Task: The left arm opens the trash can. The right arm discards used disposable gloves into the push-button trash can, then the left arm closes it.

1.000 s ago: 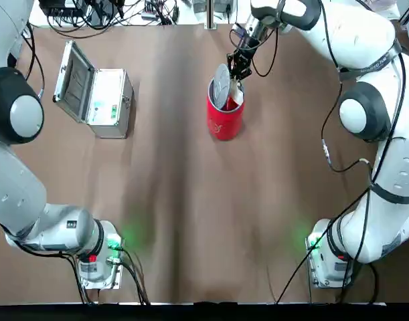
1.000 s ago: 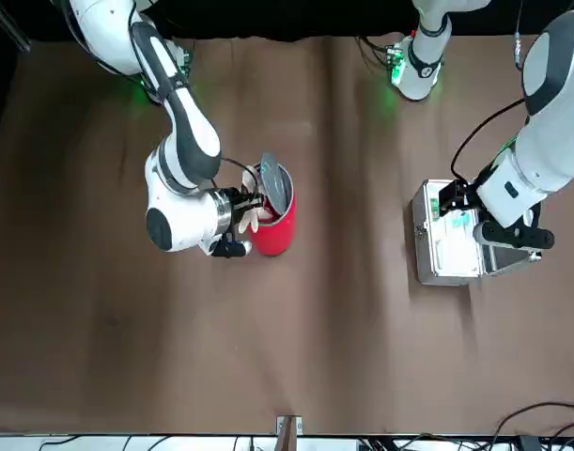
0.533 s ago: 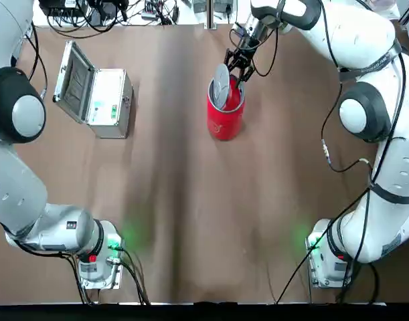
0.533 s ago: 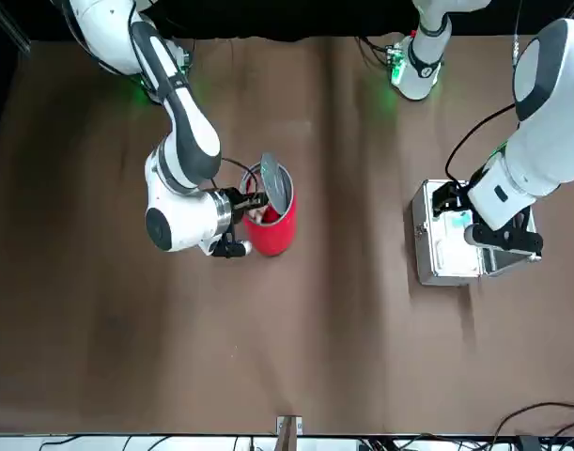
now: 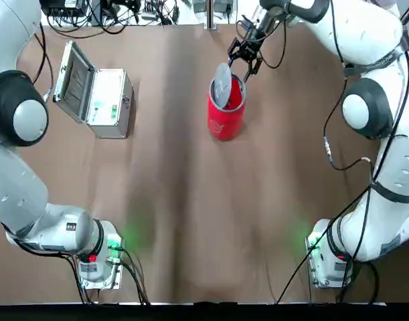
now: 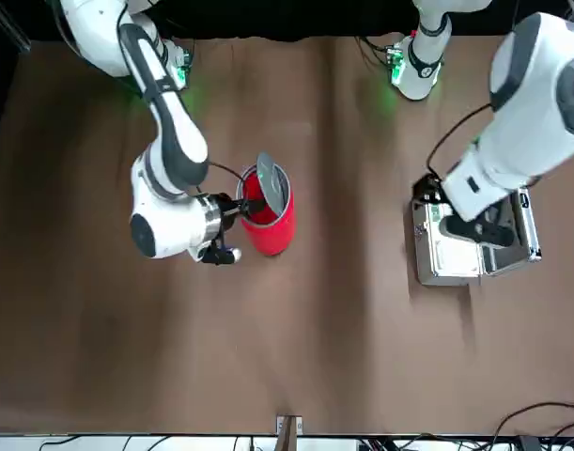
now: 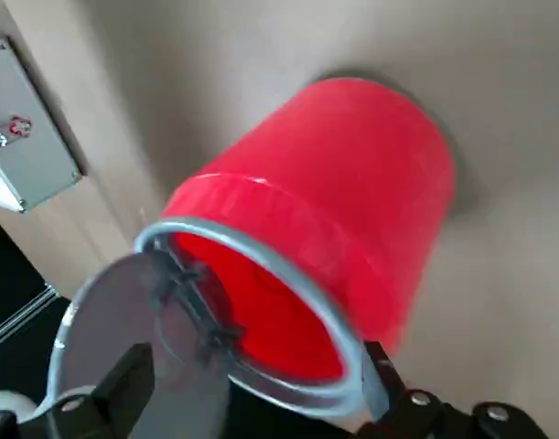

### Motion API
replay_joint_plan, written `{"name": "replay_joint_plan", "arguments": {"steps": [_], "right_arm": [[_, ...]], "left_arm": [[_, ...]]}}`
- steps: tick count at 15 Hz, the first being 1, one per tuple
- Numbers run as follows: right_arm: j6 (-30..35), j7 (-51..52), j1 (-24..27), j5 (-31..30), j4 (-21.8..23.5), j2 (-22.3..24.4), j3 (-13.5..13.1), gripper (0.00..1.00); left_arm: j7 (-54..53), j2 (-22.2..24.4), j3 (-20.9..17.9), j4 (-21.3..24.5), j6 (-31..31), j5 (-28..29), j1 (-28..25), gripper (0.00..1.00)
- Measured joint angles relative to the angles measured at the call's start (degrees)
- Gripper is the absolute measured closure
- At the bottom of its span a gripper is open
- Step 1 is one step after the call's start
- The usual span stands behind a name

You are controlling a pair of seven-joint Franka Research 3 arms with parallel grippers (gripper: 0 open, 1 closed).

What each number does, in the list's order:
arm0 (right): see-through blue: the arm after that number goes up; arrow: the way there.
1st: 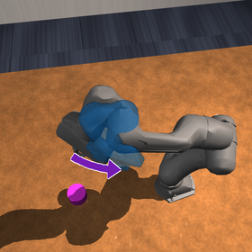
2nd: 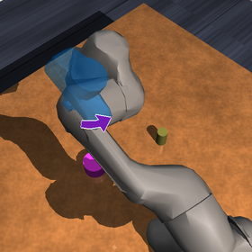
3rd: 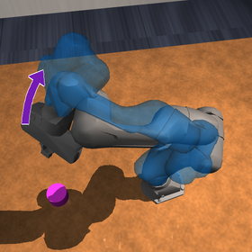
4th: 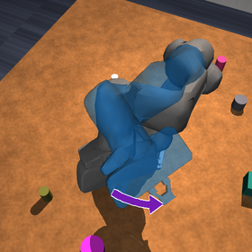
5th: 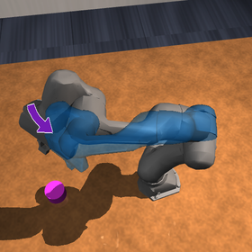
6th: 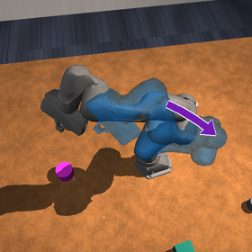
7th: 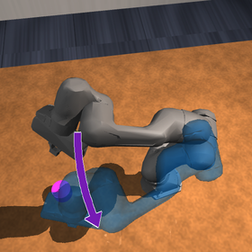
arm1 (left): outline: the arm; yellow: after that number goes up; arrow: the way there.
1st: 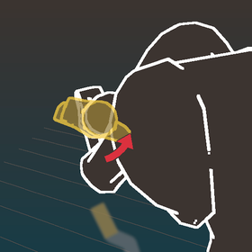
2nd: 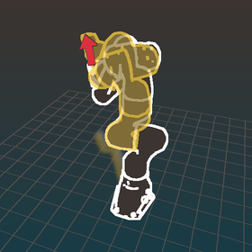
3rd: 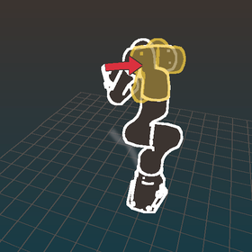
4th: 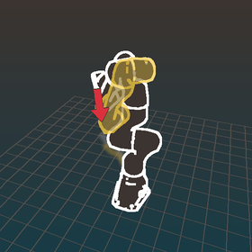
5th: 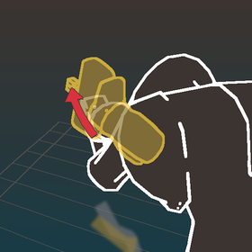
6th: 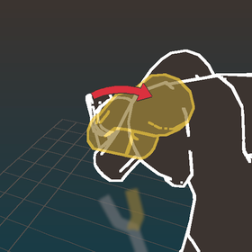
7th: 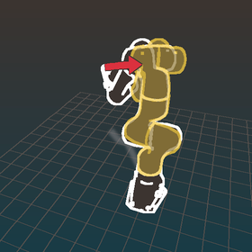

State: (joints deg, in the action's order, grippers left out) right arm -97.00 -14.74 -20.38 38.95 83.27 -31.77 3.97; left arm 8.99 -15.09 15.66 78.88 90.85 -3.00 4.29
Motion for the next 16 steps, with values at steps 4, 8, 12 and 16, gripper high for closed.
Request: {"name": "replay_joint_plan", "arguments": {"steps": [4, 8, 12, 16], "right_arm": [[7.0, 0.0, 5.4, 0.0, -2.6, 1.4, -0.2, 0.0], [7.8, 0.0, 6.7, -0.1, -3.5, 2.1, -0.2, 0.0], [11.2, 0.6, 14.9, -6.7, -5.0, 6.0, -0.5, 0.0], [11.7, 4.6, 19.4, -13.2, -5.5, 9.8, -0.5, 0.0]], "left_arm": [[8.1, 0.0, 4.2, -0.2, 0.0, -9.5, 0.5, 0.15], [13.6, 0.0, 6.7, -0.2, 1.6, -12.7, 1.2, 0.33], [26.1, -3.0, 7.5, 0.1, 5.8, -14.4, 8.1, 0.78], [37.1, -7.0, 7.6, 0.2, 17.0, -14.4, 13.7, 0.99]]}}
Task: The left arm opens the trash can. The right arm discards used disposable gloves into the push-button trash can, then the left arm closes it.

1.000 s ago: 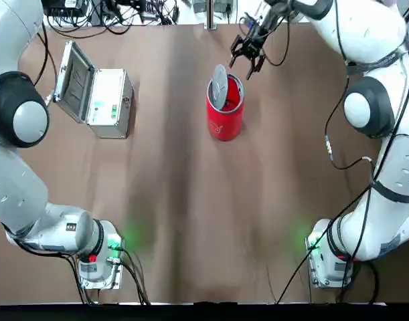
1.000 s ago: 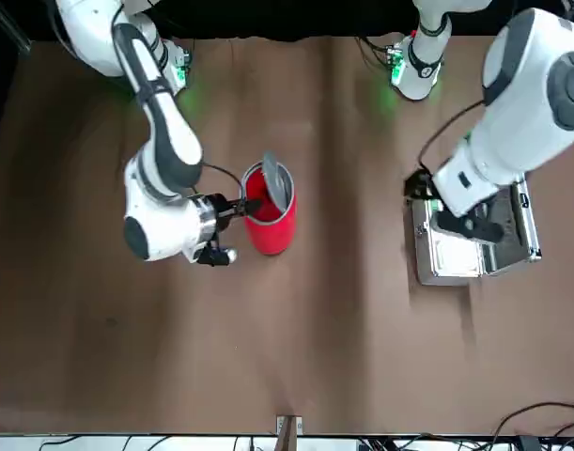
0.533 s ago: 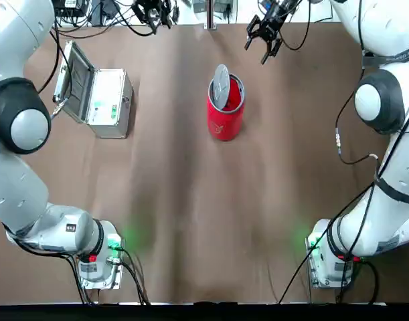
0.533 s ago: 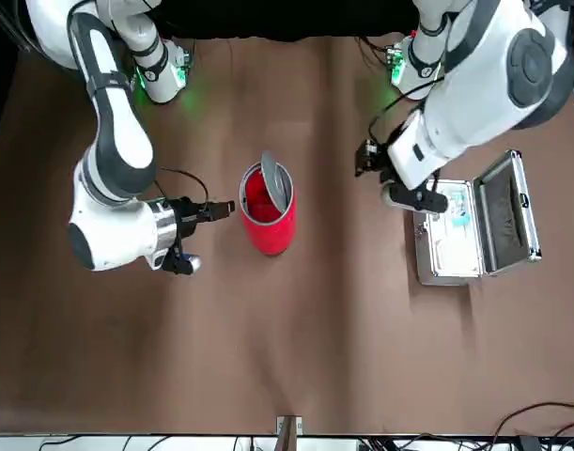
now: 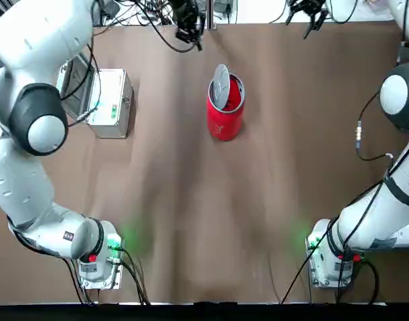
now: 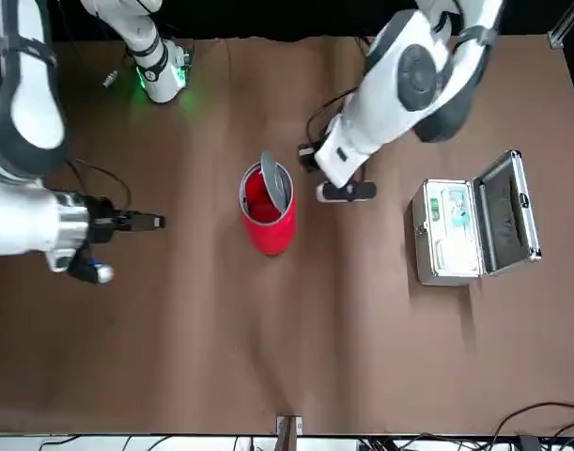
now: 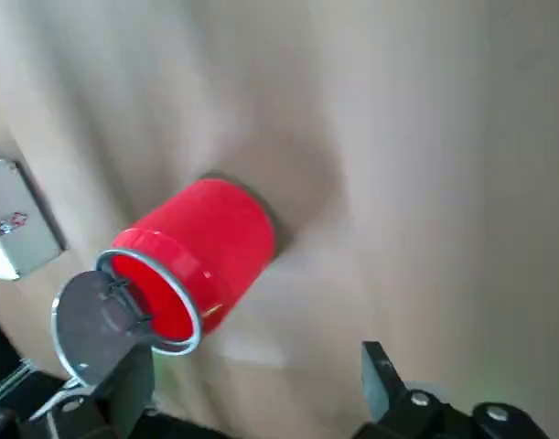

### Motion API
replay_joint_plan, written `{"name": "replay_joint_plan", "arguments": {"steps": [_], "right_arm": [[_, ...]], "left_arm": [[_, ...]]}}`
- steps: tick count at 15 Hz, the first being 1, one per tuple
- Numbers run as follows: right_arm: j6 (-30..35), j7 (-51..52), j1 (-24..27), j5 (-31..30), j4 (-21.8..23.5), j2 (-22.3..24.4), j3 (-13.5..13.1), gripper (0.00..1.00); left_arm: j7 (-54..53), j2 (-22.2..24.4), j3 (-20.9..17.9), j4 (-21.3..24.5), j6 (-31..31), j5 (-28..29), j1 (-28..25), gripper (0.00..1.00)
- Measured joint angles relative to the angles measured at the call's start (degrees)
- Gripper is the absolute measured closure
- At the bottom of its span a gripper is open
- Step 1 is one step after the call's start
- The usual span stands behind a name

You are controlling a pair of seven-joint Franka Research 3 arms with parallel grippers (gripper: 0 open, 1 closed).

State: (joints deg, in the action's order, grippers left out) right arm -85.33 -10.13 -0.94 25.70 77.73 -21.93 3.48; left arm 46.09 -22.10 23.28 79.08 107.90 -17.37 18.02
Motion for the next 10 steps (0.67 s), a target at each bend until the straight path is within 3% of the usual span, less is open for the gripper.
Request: {"name": "replay_joint_plan", "arguments": {"steps": [5, 10], "right_arm": [[-0.1, 7.3, 3.3, -6.8, -0.2, 5.1, -0.1, 0.0], [-0.4, 7.4, 2.7, -16.1, -0.3, 10.6, 0.6, 0.0]], "left_arm": [[7.1, -4.3, -0.1, 0.1, 10.5, 0.0, 4.8, 0.99], [9.4, -8.4, -0.3, 0.1, 18.5, 0.7, 8.6, 0.99]]}}
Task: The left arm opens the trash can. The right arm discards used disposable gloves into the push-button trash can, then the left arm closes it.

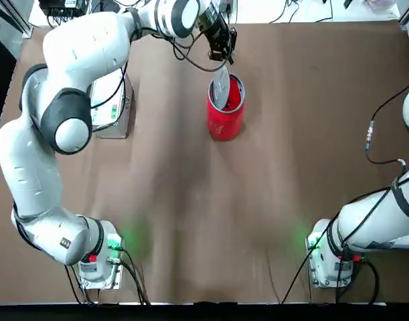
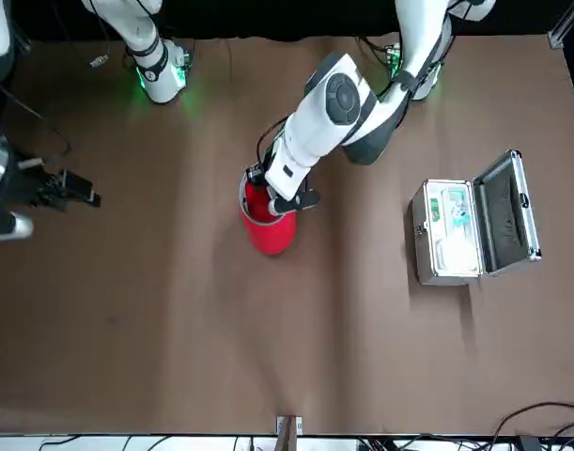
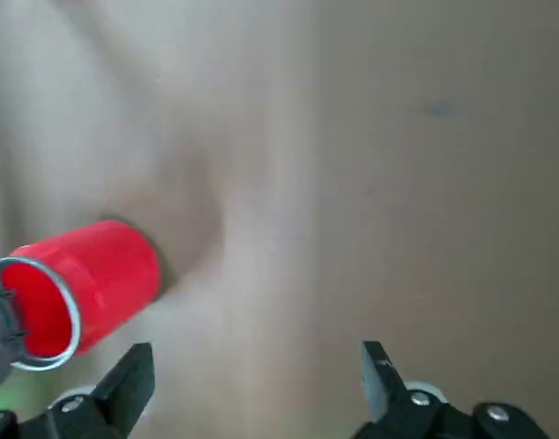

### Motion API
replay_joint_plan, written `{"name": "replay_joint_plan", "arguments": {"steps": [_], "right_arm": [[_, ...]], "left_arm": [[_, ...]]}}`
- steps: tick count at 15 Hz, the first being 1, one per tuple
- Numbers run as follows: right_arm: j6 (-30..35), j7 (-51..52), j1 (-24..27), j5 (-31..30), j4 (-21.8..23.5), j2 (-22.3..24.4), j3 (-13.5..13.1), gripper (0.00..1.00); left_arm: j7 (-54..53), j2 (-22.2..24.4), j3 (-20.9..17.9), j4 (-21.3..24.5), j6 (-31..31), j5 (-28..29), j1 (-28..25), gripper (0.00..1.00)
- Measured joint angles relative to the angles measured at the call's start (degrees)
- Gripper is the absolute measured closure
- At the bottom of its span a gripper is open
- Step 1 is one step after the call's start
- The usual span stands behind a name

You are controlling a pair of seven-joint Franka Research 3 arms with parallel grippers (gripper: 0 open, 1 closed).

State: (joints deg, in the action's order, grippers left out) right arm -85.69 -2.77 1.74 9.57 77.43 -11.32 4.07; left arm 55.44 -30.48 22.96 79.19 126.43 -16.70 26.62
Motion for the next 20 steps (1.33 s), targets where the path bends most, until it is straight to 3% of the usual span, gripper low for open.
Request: {"name": "replay_joint_plan", "arguments": {"steps": [2, 5, 6, 7, 10, 16, 20], "right_arm": [[0.0, 0.0, -1.1, -4.4, 0.1, 2.5, 0.1, 0.0], [-0.6, 0.0, -2.1, -6.2, 1.4, 4.9, 0.1, 0.0], [-2.5, 0.0, -2.1, -6.3, 3.0, 5.7, 0.1, 0.0], [-7.2, 0.0, -2.1, -6.5, 8.1, 8.1, -0.2, 0.0], [-9.5, 0.1, -1.0, -6.7, 12.5, 10.8, -0.6, 0.0], [-9.1, 2.6, 3.7, -6.8, 12.8, 11.7, -1.1, 0.0], [-9.1, 2.8, 3.7, -7.3, 12.8, 11.7, -0.8, 0.0]], "left_arm": [[0.0, -0.6, -0.1, 0.0, 0.4, 0.3, 0.1, 0.99], [0.0, -0.7, -0.1, -0.2, 0.5, 0.3, 0.1, 0.99], [0.6, -0.7, -0.1, -0.6, 0.6, 0.3, 0.1, 0.99], [2.9, -0.7, -0.1, -2.1, 0.7, 0.3, 0.1, 0.99], [5.4, -0.5, -0.5, -4.2, 0.3, 0.5, -0.1, 0.99], [4.8, 0.3, -0.6, -4.8, -12.0, 3.9, -0.7, 0.99], [4.5, 0.5, -0.5, -4.8, -14.4, 3.9, -0.7, 0.99]]}}
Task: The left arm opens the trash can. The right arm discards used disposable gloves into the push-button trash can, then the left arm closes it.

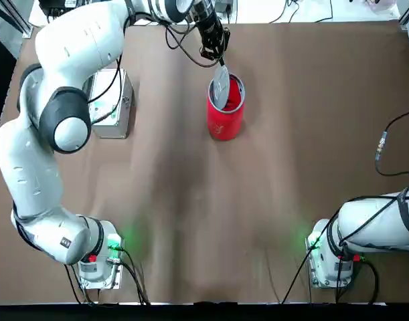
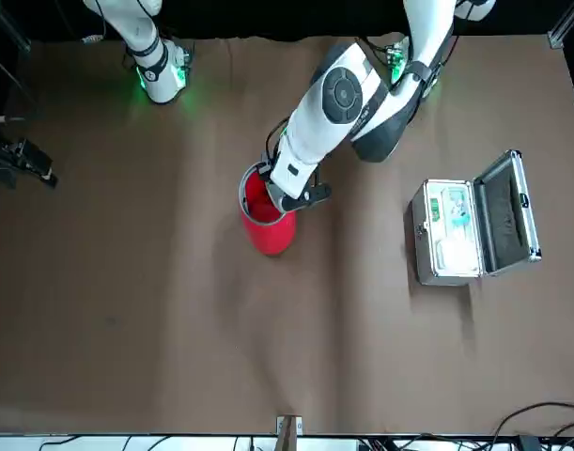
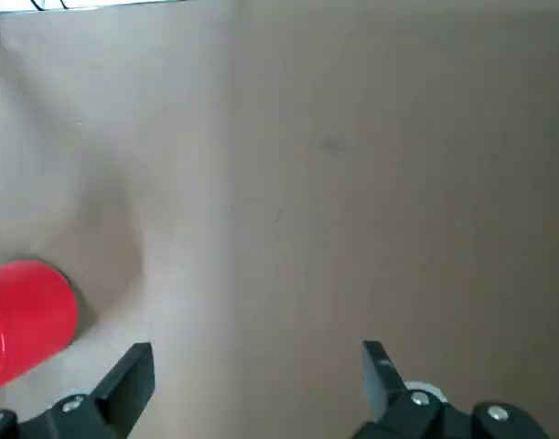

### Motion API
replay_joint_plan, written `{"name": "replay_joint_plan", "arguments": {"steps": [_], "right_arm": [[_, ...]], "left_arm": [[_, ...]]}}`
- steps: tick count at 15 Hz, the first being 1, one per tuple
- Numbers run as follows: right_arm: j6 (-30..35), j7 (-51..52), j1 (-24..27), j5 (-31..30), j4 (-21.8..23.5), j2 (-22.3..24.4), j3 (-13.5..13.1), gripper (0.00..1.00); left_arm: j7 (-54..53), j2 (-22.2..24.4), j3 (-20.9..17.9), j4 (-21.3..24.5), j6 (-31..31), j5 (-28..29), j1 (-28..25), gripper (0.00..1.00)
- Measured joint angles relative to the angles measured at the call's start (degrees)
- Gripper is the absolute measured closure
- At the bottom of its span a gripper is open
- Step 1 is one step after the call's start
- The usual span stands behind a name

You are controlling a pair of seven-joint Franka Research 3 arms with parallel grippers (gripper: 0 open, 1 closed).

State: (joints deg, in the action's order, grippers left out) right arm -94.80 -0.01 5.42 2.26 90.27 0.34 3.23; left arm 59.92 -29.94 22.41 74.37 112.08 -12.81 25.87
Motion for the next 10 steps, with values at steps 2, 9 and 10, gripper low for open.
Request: {"name": "replay_joint_plan", "arguments": {"steps": [2, 9, 10], "right_arm": [[-0.5, 0.1, 0.0, -1.0, 0.0, 0.0, 0.1, 0.0], [-0.5, 0.2, -0.1, -1.5, -0.1, 0.3, 0.3, 0.0], [-0.4, 0.2, -0.1, -1.5, -0.1, 0.3, 0.3, 0.0]], "left_arm": [[0.0, -0.2, 0.0, 0.1, -0.1, 0.0, 0.3, 0.99], [-0.1, -2.0, 0.0, 0.5, 1.1, 0.0, 0.8, 0.99], [-0.1, -2.1, 0.0, 0.5, 1.4, 0.0, 0.8, 0.99]]}}
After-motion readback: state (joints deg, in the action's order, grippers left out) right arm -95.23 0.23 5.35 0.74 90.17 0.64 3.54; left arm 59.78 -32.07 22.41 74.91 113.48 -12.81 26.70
